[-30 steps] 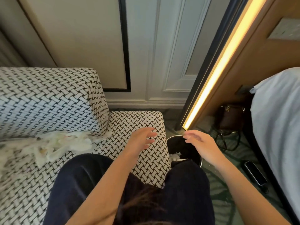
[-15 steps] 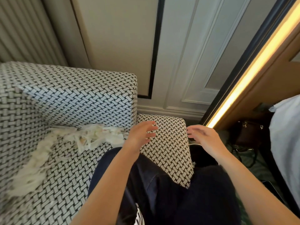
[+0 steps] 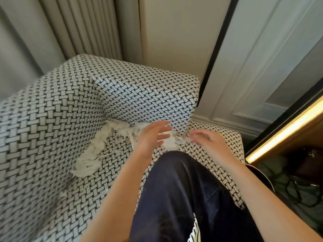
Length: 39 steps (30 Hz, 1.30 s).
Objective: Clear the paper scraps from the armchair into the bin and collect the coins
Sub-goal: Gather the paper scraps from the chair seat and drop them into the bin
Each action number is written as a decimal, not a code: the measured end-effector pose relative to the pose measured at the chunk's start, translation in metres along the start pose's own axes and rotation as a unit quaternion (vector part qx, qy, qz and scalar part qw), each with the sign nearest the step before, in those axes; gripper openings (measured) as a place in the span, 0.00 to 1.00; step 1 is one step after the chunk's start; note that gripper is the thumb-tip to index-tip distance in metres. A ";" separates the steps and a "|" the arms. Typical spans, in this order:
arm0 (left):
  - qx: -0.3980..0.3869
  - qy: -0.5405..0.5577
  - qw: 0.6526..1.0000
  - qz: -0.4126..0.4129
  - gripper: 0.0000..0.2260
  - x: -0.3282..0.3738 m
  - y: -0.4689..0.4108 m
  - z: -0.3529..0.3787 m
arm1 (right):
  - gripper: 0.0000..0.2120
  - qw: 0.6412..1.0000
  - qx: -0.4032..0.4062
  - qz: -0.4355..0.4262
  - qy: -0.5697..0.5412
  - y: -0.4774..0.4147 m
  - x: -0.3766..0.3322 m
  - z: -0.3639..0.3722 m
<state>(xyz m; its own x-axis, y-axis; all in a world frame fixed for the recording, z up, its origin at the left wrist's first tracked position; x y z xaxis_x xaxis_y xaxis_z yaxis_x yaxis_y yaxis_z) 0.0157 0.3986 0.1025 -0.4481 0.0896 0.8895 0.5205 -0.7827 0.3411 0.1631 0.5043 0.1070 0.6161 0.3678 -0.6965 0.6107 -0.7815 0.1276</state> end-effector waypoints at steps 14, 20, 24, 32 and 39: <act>0.281 0.062 0.957 -0.018 0.12 -0.056 0.056 -0.225 | 0.10 0.980 -0.068 -0.182 -0.048 -0.005 -0.142 0.170; 0.391 0.073 0.918 -0.009 0.05 -0.077 0.081 -0.268 | 0.12 0.966 -0.135 -0.214 0.056 -0.006 -0.142 0.248; 0.418 0.077 0.905 -0.018 0.08 -0.092 0.095 -0.282 | 0.22 0.926 -0.232 -0.229 0.191 -0.004 -0.116 0.290; 0.430 -0.070 0.900 -0.010 0.21 -0.120 0.106 -0.282 | 0.27 0.872 -0.273 -0.277 0.297 -0.003 -0.097 0.320; 0.402 -0.139 0.903 -0.058 0.28 -0.123 0.085 -0.288 | 0.22 0.921 -0.238 -0.271 0.148 -0.003 -0.105 0.309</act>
<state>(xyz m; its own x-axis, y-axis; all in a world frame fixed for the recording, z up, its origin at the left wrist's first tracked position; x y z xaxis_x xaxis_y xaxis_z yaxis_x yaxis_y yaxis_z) -0.0946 0.1437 -0.0652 -0.3912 0.3810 0.8377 0.8920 -0.0672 0.4471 -0.0571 0.3118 -0.0383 0.2225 0.8154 -0.5345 0.9738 -0.1591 0.1626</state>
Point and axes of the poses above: each hand's wrist, its own y-axis away from the middle knuckle, its own z-axis out of the palm, x = y × z, the point moved 7 cm from there along -y, towards the middle knuckle, and after that the axes turned 13 degrees about y, right-handed, at the moved point
